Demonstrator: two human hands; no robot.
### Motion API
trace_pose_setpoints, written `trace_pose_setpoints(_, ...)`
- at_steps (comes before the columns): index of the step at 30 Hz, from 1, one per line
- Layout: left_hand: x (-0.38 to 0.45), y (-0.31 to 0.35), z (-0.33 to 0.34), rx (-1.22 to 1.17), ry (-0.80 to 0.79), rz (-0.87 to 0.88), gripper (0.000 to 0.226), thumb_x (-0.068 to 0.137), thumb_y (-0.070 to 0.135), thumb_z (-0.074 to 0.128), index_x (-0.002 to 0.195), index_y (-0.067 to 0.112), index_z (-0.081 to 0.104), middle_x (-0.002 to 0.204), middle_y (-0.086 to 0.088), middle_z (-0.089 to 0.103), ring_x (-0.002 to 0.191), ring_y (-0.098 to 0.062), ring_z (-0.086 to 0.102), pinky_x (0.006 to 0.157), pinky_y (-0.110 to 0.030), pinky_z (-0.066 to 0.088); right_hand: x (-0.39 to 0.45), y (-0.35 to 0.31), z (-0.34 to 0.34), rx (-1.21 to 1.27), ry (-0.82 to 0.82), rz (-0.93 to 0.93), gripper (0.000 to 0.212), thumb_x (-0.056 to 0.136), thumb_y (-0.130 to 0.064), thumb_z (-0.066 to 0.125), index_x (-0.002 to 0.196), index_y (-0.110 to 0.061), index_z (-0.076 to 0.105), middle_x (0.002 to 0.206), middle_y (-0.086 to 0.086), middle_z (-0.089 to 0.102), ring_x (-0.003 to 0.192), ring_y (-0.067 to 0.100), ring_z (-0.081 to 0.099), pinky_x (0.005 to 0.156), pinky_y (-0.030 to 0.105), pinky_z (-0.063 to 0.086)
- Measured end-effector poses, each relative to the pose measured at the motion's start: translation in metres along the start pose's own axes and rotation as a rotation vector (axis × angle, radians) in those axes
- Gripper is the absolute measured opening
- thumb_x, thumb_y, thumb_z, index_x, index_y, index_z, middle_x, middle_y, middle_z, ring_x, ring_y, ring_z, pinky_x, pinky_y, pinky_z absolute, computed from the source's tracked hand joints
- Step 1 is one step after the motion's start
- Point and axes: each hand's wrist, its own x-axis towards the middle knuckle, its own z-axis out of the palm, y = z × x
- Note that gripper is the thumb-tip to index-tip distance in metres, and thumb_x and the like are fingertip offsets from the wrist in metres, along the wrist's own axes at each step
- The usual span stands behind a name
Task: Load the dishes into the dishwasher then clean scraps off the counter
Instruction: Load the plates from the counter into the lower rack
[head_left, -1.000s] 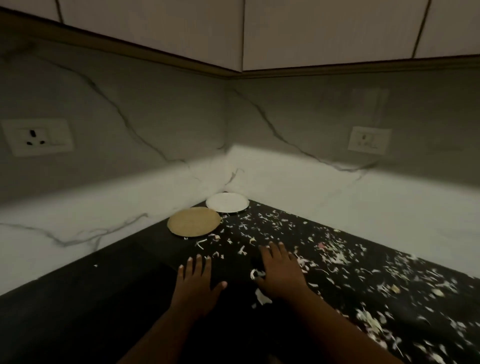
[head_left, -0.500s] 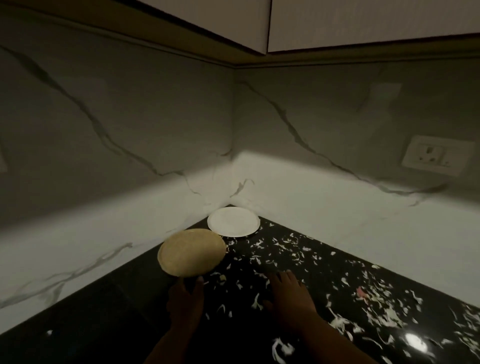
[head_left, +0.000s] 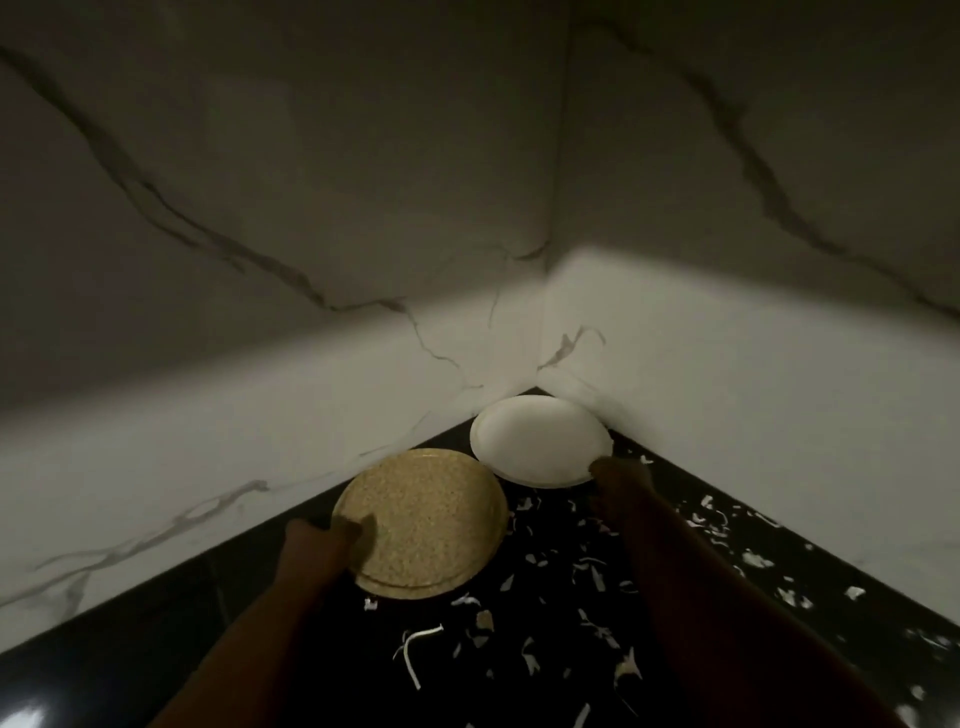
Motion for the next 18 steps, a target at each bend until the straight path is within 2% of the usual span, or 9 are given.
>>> trace_pose_setpoints(4, 0.015, 0.002, 0.001, 0.081, -0.024, -0.050, 0.043, 0.078, 0.029, 0.076, 0.105, -0.001, 0.060, 0.086, -0.020, 0.069, 0.067, -0.030, 0.069, 0.052, -0.036, 0.056, 0.039, 0.000, 0.021, 0.144, 0.024, 0.011, 0.048, 0.092, -0.014, 0.056, 0.136, -0.001, 0.043, 0.132, 0.019, 0.051, 0.092, 0.024, 0.058, 0.088, 0.039, 0.053)
trace_pose_setpoints(6, 0.010, 0.006, -0.004, 0.044, 0.010, -0.059, 0.022, 0.081, 0.015, 0.072, 0.081, -0.006, 0.064, 0.075, -0.023, 0.067, 0.063, -0.032, 0.064, 0.058, -0.036, 0.052, 0.048, -0.001, 0.029, 0.214, 0.099, 0.095, 0.055, 0.092, -0.022, 0.060, 0.139, -0.002, 0.038, 0.131, 0.019, 0.050, 0.112, 0.030, 0.055, 0.094, 0.038, 0.049)
trace_pose_setpoints(7, 0.007, 0.006, -0.007, -0.015, 0.021, -0.070, 0.017, 0.081, 0.008, 0.070, 0.075, -0.007, 0.063, 0.072, -0.023, 0.065, 0.062, -0.031, 0.062, 0.059, -0.035, 0.050, 0.046, -0.005, 0.033, 0.242, 0.056, 0.076, 0.055, 0.091, -0.017, 0.061, 0.138, -0.001, 0.037, 0.127, 0.019, 0.052, 0.112, 0.032, 0.055, 0.088, 0.040, 0.051)
trace_pose_setpoints(9, -0.002, 0.007, -0.012, -0.144, -0.019, -0.124, 0.014, 0.083, 0.004, 0.066, 0.077, -0.007, 0.060, 0.072, -0.023, 0.063, 0.061, -0.030, 0.059, 0.056, -0.034, 0.048, 0.035, -0.007, 0.035, 0.340, -0.019, 0.063, 0.054, 0.091, -0.005, 0.059, 0.140, -0.004, 0.036, 0.129, 0.018, 0.052, 0.114, 0.034, 0.055, 0.077, 0.040, 0.054)
trace_pose_setpoints(11, -0.017, 0.010, -0.016, -0.252, -0.058, -0.147, 0.017, 0.087, 0.009, 0.063, 0.080, -0.007, 0.060, 0.064, -0.018, 0.057, 0.052, -0.025, 0.051, 0.050, -0.029, 0.042, 0.016, -0.006, 0.036, 0.590, -0.060, 0.100, 0.057, 0.092, 0.001, 0.054, 0.144, -0.008, 0.033, 0.139, 0.020, 0.044, 0.121, 0.038, 0.050, 0.079, 0.043, 0.055)
trace_pose_setpoints(13, -0.034, 0.013, -0.020, -0.375, -0.060, -0.124, 0.016, 0.089, 0.011, 0.060, 0.080, -0.002, 0.060, 0.055, -0.014, 0.049, 0.046, -0.020, 0.042, 0.048, -0.026, 0.036, -0.011, -0.001, 0.033, 0.730, -0.107, 0.049, 0.060, 0.093, 0.003, 0.050, 0.147, -0.012, 0.028, 0.144, 0.022, 0.037, 0.124, 0.041, 0.046, 0.061, 0.040, 0.058)
trace_pose_setpoints(15, -0.058, 0.019, -0.029, -0.508, -0.038, -0.126, 0.012, 0.090, 0.012, 0.060, 0.090, 0.001, 0.064, 0.061, -0.018, 0.053, 0.046, -0.021, 0.041, 0.048, -0.026, 0.037, -0.039, 0.007, 0.021, 0.788, -0.140, 0.007, 0.060, 0.093, 0.002, 0.047, 0.147, -0.013, 0.026, 0.146, 0.022, 0.034, 0.127, 0.042, 0.042, 0.049, 0.039, 0.058)
trace_pose_setpoints(17, -0.079, 0.020, -0.040, -0.668, -0.014, -0.165, 0.025, 0.090, 0.014, 0.061, 0.106, -0.005, 0.062, 0.077, -0.026, 0.060, 0.050, -0.022, 0.044, 0.051, -0.028, 0.040, -0.068, 0.016, 0.001, 0.804, -0.145, -0.014, 0.058, 0.094, 0.001, 0.048, 0.146, -0.013, 0.028, 0.146, 0.021, 0.036, 0.127, 0.043, 0.042, 0.044, 0.038, 0.056)
trace_pose_setpoints(18, -0.089, 0.022, -0.045, -0.741, -0.020, -0.191, 0.019, 0.092, 0.014, 0.060, 0.101, -0.002, 0.063, 0.074, -0.024, 0.060, 0.050, -0.023, 0.047, 0.051, -0.029, 0.040, -0.084, 0.019, -0.010, 0.813, -0.143, -0.014, 0.057, 0.094, 0.000, 0.048, 0.146, -0.013, 0.029, 0.145, 0.021, 0.037, 0.125, 0.043, 0.044, 0.044, 0.040, 0.056)
